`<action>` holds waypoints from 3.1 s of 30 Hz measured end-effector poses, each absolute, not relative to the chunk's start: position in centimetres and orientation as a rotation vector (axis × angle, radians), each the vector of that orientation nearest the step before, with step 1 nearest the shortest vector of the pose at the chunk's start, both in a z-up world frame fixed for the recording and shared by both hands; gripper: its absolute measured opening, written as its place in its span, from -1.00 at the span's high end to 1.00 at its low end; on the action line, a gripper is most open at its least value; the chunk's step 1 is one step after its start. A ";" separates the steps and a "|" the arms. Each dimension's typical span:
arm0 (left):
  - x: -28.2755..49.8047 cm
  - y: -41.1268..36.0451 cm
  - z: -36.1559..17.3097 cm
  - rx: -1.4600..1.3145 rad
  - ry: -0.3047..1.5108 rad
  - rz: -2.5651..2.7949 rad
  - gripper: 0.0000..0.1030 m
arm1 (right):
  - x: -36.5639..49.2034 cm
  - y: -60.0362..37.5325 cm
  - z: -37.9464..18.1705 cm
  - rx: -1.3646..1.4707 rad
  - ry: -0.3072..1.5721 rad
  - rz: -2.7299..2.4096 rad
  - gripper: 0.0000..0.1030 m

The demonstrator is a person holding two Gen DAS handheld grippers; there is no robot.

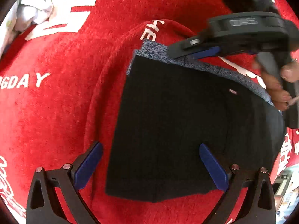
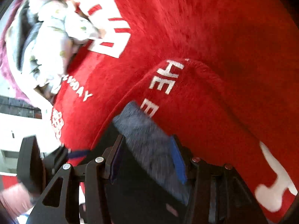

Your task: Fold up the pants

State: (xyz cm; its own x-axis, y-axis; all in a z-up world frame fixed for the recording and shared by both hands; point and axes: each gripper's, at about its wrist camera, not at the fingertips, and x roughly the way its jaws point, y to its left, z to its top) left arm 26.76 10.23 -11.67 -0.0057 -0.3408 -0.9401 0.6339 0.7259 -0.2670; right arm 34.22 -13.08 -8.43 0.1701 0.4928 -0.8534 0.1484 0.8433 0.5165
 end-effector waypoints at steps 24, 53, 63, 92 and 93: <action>19.4 6.0 -4.3 0.343 1.261 -0.701 -1.00 | 17.4 -18.4 -3.2 0.807 1.272 0.032 0.24; -1.4 -16.4 -5.2 0.733 1.261 -0.859 -1.00 | -27.3 -36.9 -5.7 1.427 0.986 -0.655 0.15; -4.9 -27.0 -5.9 0.633 1.261 -0.820 -1.00 | -31.5 -43.4 -6.3 1.470 0.822 -0.776 -0.11; -8.7 -34.1 -8.9 0.627 1.153 -0.796 -1.00 | -33.2 -52.4 -12.6 1.697 0.471 -0.686 0.72; -8.9 -34.2 -9.1 0.626 1.154 -0.798 -1.00 | -32.9 -52.4 -11.6 1.660 0.482 -0.689 0.73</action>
State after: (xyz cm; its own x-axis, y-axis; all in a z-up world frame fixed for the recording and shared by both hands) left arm -8.88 -34.18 -9.08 0.1945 -0.2235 -0.9551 0.8148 0.5789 0.0304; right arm -32.89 -52.41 -11.55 0.7373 -0.0579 -0.6731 0.6520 -0.1998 0.7314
